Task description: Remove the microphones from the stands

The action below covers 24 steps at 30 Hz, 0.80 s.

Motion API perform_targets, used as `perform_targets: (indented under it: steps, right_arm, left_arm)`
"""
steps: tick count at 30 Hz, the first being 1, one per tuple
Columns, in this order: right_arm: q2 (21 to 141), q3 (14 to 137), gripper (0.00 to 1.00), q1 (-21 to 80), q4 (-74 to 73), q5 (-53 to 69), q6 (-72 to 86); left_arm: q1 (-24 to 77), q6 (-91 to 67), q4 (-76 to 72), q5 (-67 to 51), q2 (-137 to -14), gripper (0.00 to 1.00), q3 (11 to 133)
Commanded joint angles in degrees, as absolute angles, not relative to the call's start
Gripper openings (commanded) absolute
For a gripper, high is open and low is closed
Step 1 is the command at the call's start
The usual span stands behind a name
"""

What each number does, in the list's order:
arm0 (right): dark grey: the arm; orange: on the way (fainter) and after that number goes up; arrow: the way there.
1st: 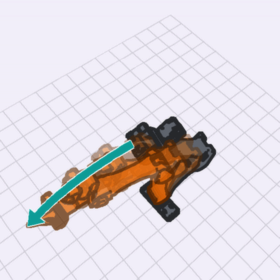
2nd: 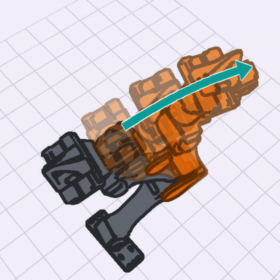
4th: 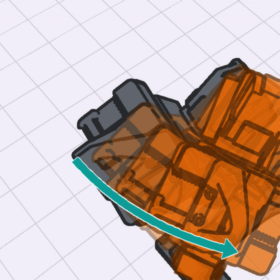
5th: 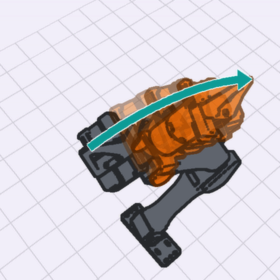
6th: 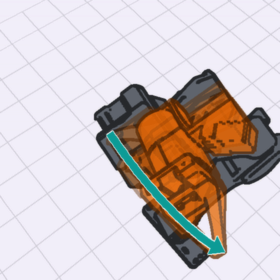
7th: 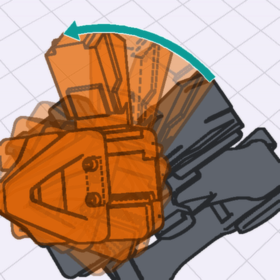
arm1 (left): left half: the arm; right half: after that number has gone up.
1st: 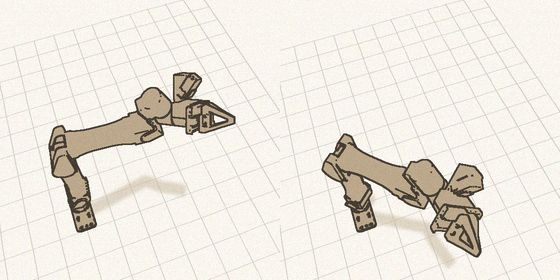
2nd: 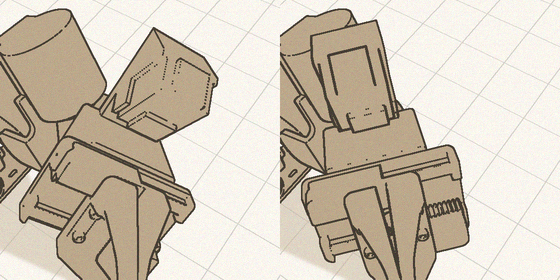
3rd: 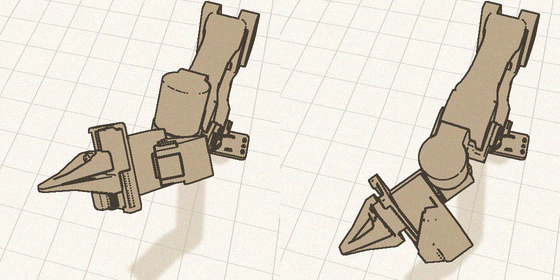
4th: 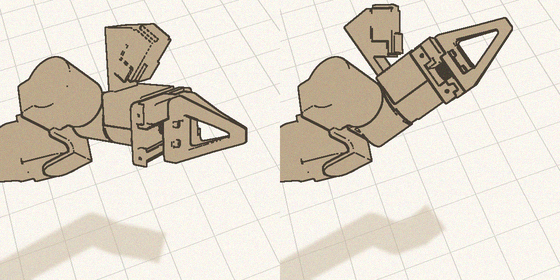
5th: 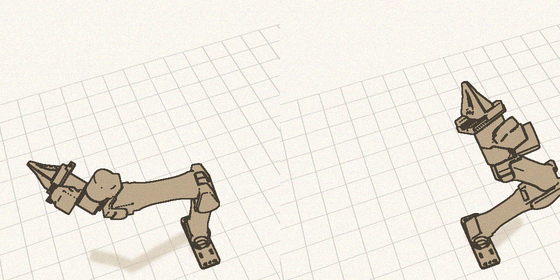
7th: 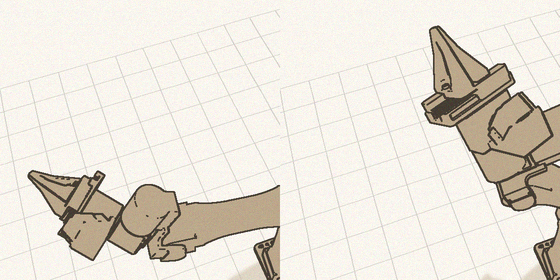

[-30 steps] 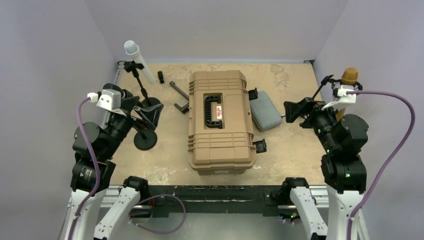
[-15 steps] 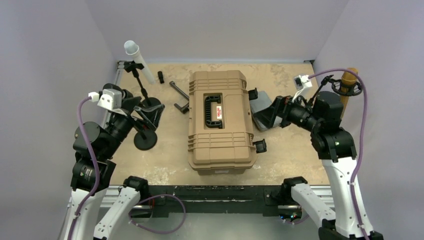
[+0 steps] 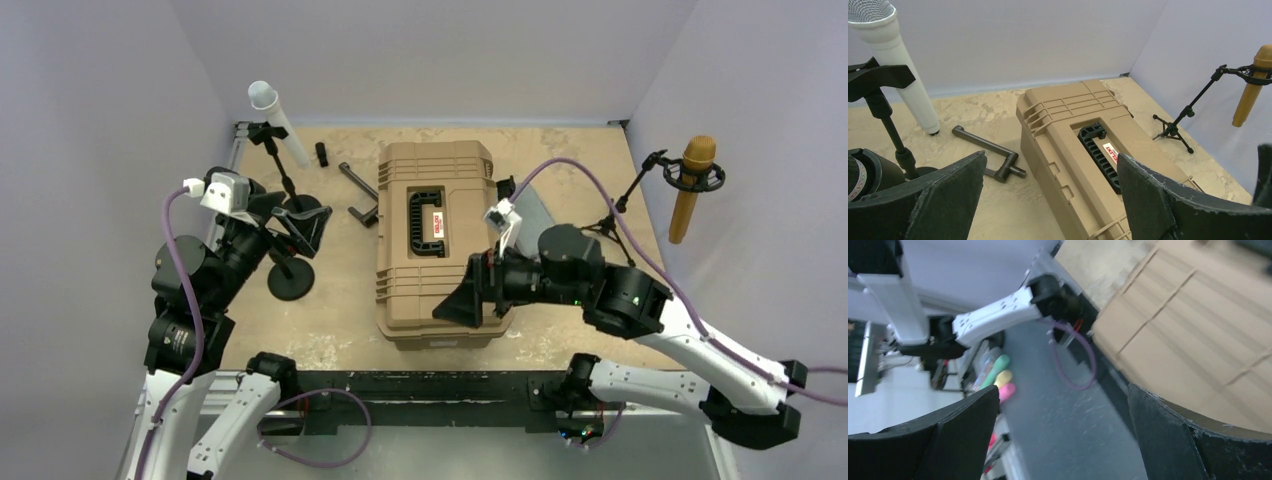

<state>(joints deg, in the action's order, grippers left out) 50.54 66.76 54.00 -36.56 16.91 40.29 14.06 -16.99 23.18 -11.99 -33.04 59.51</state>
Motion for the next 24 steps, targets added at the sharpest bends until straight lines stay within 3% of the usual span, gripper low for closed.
perform_targets:
  steps: [1, 6, 12, 18, 24]
  right_arm:
    - [51.2, 64.2, 0.99, 69.5, -32.0, 1.1, 55.7]
    - [54.7, 63.5, 0.99, 84.1, -32.9, -17.3, 67.5]
    - [63.1, 62.6, 0.99, 92.0, -37.9, -32.1, 82.2]
    - [68.7, 60.6, 0.99, 93.3, -47.4, -42.1, 98.7]
    - [68.2, 57.0, 0.99, 93.2, -48.8, -48.2, 100.0]
  left_arm:
    - [14.4, -17.3, 21.0, -11.8, -33.6, 1.00, 59.9]
    - [14.4, -17.1, 21.6, -9.6, -33.0, 1.00, 60.0]
    - [14.4, -16.8, 21.8, -8.6, -32.4, 1.00, 59.9]
    - [14.4, -17.0, 21.8, -8.5, -32.1, 1.00, 60.0]
    - [14.4, -17.2, 21.7, -8.7, -32.3, 1.00, 59.9]
